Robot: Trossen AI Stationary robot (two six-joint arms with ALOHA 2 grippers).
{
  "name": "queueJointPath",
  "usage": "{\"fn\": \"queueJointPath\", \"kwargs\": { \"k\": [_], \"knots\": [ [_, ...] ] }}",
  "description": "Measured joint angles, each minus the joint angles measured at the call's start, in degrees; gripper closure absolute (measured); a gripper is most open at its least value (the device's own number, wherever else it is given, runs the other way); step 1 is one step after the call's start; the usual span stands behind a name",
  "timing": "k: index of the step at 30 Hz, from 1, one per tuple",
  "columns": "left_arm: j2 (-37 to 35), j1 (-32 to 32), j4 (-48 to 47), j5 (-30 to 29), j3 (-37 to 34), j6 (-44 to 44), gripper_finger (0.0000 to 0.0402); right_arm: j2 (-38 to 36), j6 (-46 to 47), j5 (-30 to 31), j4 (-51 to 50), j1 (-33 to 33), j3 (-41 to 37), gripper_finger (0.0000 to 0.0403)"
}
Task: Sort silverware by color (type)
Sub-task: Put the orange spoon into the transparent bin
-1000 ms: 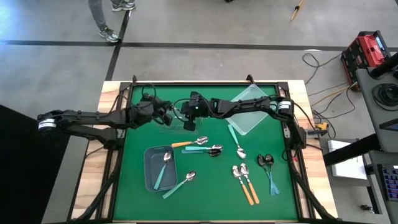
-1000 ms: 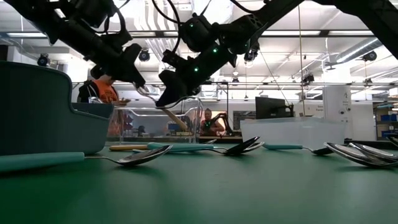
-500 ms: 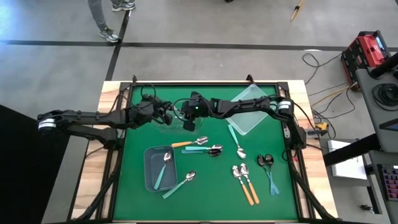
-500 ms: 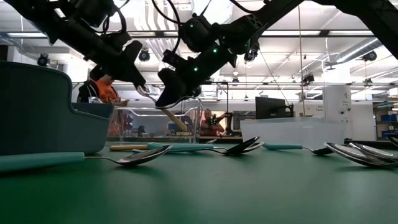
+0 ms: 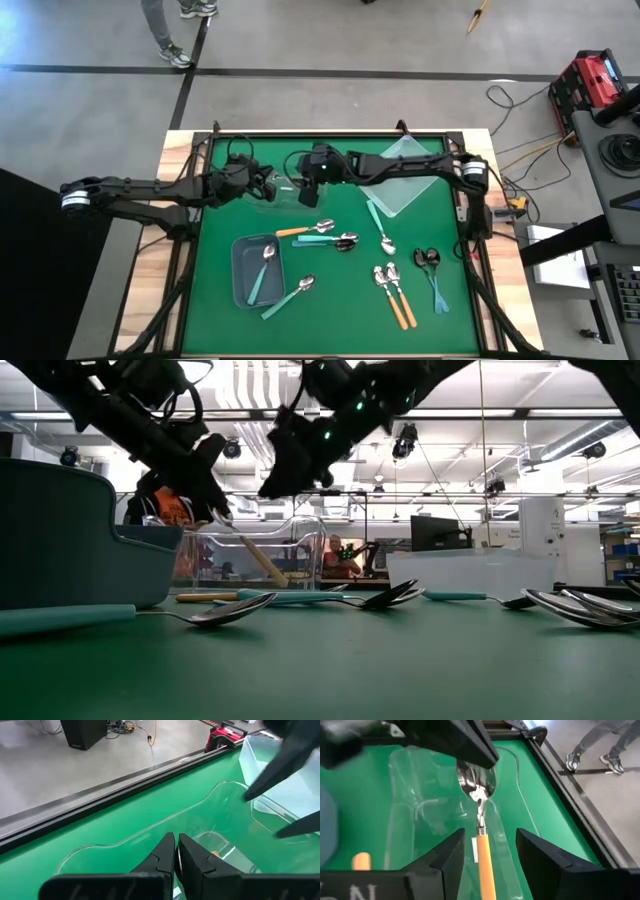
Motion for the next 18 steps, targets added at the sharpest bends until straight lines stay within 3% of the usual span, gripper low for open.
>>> {"fn": "queueJointPath", "kwargs": {
  "k": [18],
  "knots": [
    [5.23, 0.00, 2.62, 0.27, 0.00, -3.56, 0.0401, -12.80, 0.74, 0.04, -14.51, 3.73, 0.00, 0.0237]
  ]
}}
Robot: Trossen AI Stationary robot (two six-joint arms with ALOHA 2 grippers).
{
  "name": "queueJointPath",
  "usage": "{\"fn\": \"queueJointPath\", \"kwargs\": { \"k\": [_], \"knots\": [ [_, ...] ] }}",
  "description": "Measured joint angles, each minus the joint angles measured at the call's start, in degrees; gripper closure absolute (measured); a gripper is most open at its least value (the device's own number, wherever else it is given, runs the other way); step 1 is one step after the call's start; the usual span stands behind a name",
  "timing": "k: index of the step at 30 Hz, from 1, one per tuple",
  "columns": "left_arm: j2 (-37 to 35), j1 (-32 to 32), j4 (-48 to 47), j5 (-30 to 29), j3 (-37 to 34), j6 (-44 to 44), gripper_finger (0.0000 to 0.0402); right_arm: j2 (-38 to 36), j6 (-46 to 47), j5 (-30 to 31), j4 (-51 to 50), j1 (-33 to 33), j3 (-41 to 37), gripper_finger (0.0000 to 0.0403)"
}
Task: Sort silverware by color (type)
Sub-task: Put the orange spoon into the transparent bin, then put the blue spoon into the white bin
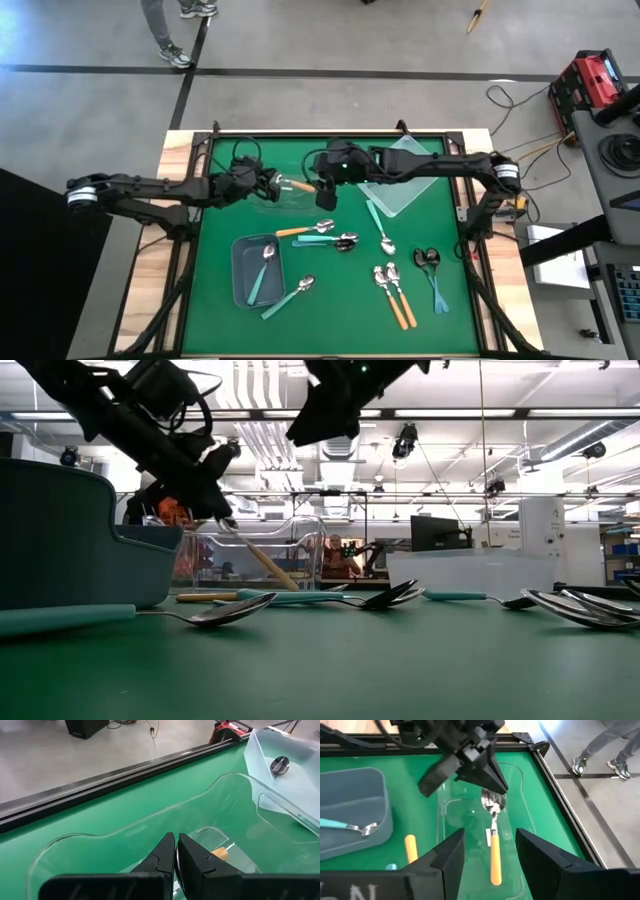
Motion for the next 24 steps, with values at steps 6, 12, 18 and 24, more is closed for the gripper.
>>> {"fn": "queueJointPath", "kwargs": {
  "k": [6, 12, 18, 24],
  "knots": [
    [1.04, -0.02, -0.24, 0.00, 0.00, 0.02, 0.0398, -0.33, 0.74, -0.01, -2.18, 1.72, 0.00, 0.0247],
    [1.32, -0.02, -0.65, 0.00, 0.00, -0.02, 0.0383, -0.33, 1.91, -0.02, -3.22, 2.99, 0.00, 0.0249],
    [1.32, -0.02, -0.91, 0.00, 0.00, -0.02, 0.0380, -0.45, 2.98, -0.02, -3.50, 3.84, 0.00, 0.0246],
    [1.08, -0.02, -1.08, -0.01, 0.00, 0.49, 0.0379, -1.11, 5.42, -0.04, -6.77, 4.47, 0.00, 0.0250]
  ]
}}
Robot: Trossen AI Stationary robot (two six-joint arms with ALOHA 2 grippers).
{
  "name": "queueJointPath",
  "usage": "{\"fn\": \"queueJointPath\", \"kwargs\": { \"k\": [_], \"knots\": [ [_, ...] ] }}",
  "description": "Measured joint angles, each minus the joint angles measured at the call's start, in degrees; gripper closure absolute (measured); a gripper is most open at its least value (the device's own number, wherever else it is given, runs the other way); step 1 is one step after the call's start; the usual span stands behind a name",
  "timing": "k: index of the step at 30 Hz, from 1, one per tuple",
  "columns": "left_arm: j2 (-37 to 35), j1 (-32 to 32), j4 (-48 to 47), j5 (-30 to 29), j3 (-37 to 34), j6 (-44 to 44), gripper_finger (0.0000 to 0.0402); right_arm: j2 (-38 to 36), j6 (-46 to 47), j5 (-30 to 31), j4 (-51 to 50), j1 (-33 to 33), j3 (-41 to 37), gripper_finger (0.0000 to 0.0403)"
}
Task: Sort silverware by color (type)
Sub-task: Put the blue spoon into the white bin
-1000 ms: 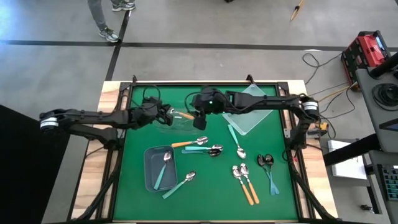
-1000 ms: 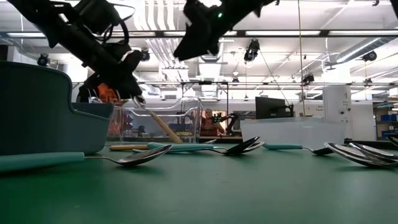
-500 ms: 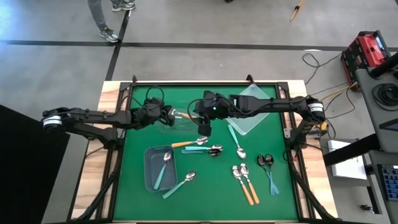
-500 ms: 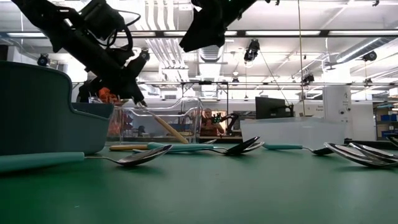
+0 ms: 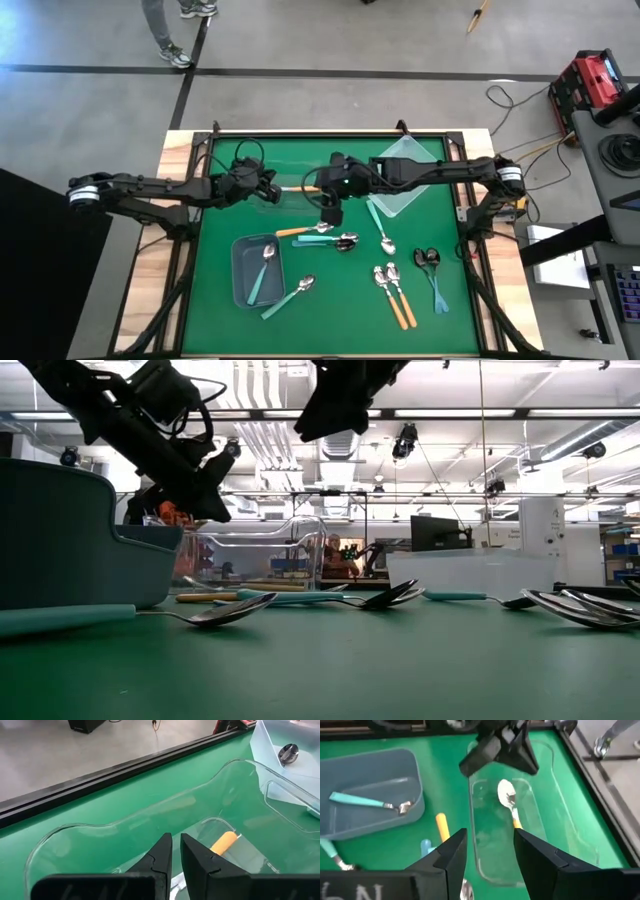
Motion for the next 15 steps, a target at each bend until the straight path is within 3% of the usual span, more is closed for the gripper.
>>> {"fn": "queueJointPath", "kwargs": {
  "k": [15],
  "knots": [
    [-10.20, -1.97, 0.98, 2.68, 0.00, 16.08, 0.0379, -0.14, 13.05, -0.19, -14.71, 1.97, -0.02, 0.0265]
  ]
}}
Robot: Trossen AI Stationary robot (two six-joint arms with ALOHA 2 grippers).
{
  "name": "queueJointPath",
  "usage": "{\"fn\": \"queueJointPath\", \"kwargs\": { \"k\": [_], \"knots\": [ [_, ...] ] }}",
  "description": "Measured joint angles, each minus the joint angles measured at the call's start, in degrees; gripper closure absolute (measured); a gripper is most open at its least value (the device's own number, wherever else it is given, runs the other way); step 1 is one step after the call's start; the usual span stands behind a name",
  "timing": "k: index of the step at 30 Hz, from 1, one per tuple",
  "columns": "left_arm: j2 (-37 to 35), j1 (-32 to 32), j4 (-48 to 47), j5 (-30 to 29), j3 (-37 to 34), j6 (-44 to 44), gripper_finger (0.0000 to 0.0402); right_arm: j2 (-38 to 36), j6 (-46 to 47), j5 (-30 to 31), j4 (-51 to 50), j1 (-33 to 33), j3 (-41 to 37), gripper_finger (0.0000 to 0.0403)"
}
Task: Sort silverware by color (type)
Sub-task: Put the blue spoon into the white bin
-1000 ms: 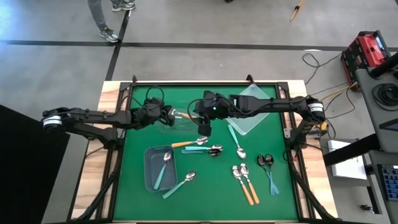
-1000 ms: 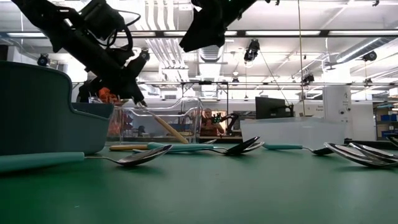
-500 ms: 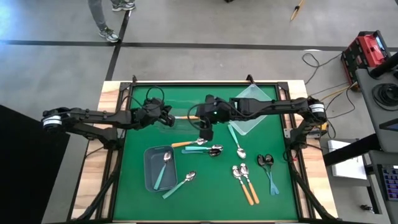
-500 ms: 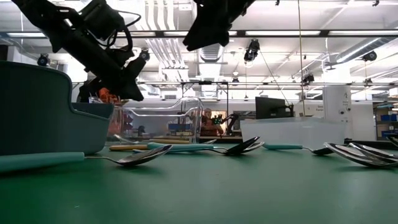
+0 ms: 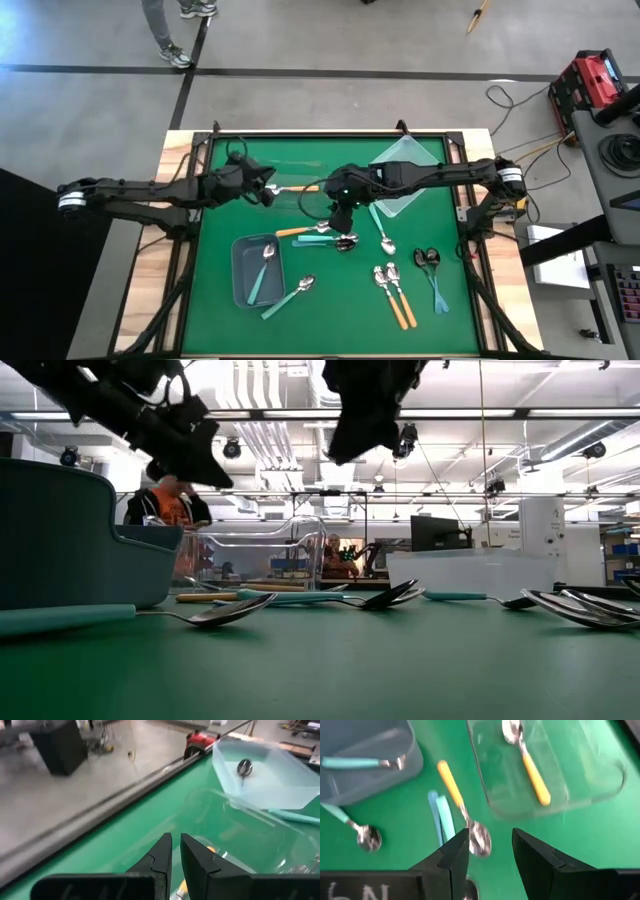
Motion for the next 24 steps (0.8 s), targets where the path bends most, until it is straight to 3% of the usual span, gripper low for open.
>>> {"fn": "queueJointPath", "kwargs": {
  "k": [12, 17, 24],
  "knots": [
    [-7.40, 0.02, 10.01, 0.43, 0.00, 18.80, 0.0379, 0.09, 15.93, -2.78, -9.40, 2.52, -0.02, 0.0290],
    [-7.34, 0.02, 11.55, 0.43, 0.00, 21.15, 0.0379, 0.28, 23.84, -9.15, -12.74, 4.45, -0.02, 0.0302],
    [-6.14, 0.02, 14.07, 0.43, -0.02, 24.40, 0.0379, 0.28, 31.57, -10.78, -17.39, 9.59, -0.19, 0.0321]
  ]
}}
